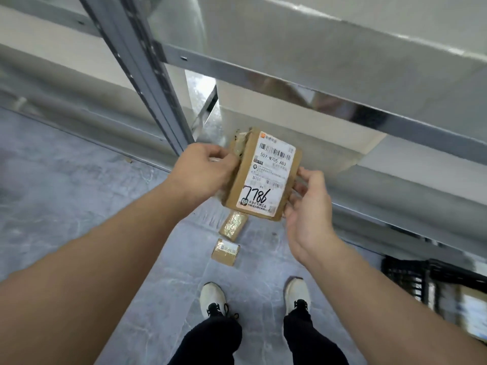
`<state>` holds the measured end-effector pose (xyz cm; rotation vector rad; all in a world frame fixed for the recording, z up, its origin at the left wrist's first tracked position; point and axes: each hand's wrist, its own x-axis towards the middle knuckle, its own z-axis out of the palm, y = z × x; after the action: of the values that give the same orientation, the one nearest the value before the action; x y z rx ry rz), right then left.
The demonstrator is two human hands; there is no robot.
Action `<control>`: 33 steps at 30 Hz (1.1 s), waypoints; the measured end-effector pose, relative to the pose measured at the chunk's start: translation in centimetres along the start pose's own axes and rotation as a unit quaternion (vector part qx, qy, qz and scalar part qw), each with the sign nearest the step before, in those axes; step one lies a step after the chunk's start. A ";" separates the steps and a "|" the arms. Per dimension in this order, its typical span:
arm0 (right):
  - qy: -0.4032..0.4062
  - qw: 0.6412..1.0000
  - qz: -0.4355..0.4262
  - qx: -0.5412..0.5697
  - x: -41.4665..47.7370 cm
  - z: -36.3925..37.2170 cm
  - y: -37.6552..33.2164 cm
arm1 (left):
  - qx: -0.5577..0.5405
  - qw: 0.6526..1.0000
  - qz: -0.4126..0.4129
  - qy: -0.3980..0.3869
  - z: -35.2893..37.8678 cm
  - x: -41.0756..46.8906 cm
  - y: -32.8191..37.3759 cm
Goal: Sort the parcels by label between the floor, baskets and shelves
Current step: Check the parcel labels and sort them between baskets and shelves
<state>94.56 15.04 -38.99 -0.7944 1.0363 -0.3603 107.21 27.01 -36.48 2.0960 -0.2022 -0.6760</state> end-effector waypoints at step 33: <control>-0.101 0.926 -0.342 -0.124 -40.8 2.5 -31.0 | -0.130 0.939 0.317 0.003 -16.3 -35.1 32.3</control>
<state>79.80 20.16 9.91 -1.3932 0.5871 -0.7313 90.03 33.27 10.46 1.6381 -0.7099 -0.2827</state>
